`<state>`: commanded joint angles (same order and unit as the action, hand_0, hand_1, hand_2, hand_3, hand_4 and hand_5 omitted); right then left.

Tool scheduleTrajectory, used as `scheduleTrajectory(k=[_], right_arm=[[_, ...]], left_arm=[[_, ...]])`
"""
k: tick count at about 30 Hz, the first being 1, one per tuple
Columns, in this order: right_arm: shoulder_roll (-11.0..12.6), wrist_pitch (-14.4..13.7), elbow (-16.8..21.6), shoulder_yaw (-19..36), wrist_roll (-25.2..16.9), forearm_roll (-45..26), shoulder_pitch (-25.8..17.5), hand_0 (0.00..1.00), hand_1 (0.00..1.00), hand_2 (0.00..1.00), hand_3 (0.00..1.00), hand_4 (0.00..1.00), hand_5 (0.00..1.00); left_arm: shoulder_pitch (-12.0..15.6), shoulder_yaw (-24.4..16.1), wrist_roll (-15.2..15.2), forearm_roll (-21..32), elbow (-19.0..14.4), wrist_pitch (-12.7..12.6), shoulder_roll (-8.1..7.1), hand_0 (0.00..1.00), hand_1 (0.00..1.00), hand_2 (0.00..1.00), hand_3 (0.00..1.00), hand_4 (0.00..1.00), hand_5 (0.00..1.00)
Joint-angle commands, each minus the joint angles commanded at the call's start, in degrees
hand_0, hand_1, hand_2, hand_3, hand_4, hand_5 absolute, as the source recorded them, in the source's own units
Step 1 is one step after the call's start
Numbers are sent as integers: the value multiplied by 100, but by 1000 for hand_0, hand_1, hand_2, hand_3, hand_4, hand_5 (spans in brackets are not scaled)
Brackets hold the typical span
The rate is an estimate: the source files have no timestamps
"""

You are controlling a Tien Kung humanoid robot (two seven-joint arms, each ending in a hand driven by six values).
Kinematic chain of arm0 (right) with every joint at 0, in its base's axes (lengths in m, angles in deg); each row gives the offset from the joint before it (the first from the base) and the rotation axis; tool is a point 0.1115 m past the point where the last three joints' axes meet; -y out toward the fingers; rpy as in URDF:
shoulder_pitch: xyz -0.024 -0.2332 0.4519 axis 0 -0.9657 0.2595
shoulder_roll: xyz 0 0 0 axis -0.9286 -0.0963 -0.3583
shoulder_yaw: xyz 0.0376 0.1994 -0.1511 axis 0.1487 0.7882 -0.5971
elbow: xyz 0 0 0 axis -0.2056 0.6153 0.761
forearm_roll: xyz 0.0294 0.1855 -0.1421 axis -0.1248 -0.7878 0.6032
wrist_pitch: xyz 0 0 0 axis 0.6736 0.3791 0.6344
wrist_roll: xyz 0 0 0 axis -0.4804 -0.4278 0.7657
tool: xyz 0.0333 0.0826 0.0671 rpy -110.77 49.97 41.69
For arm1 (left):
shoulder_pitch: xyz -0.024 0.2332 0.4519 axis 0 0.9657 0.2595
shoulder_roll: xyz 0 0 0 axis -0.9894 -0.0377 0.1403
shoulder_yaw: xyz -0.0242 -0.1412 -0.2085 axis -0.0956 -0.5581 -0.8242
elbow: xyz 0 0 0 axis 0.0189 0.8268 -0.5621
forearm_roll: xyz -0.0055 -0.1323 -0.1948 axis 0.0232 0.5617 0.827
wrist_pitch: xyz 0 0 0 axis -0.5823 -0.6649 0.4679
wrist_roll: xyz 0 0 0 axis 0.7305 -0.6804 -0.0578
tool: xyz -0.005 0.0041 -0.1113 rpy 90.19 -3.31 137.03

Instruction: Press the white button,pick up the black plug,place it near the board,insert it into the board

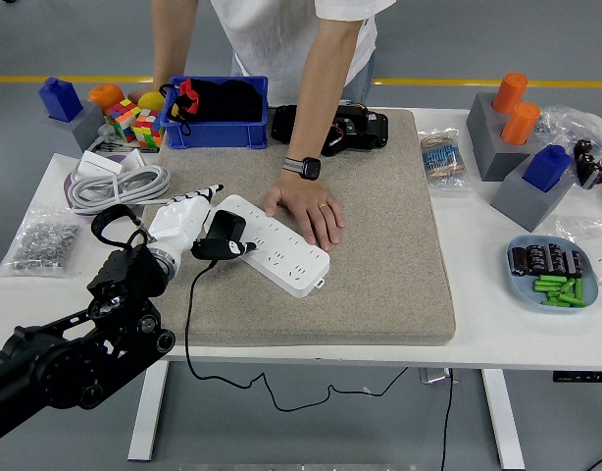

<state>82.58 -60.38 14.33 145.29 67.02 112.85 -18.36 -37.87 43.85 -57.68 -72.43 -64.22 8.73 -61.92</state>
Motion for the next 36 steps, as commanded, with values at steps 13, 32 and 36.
scheduleTrajectory(k=[13,32,36], right_arm=[[-2,-5,4,47,-5,13,18,625,619,601,595,681,385],[36,-9,10,31,-14,8,55,625,619,600,595,680,385],[39,-7,10,23,-14,0,64,625,619,600,596,680,385]], left_arm=[[264,-466,1616,210,-543,-578,-290,998,998,998,998,998,758],[1044,-540,2737,363,-390,-440,-899,996,961,867,857,986,775],[1027,-516,2720,301,-406,-451,-906,998,973,907,871,965,764]])
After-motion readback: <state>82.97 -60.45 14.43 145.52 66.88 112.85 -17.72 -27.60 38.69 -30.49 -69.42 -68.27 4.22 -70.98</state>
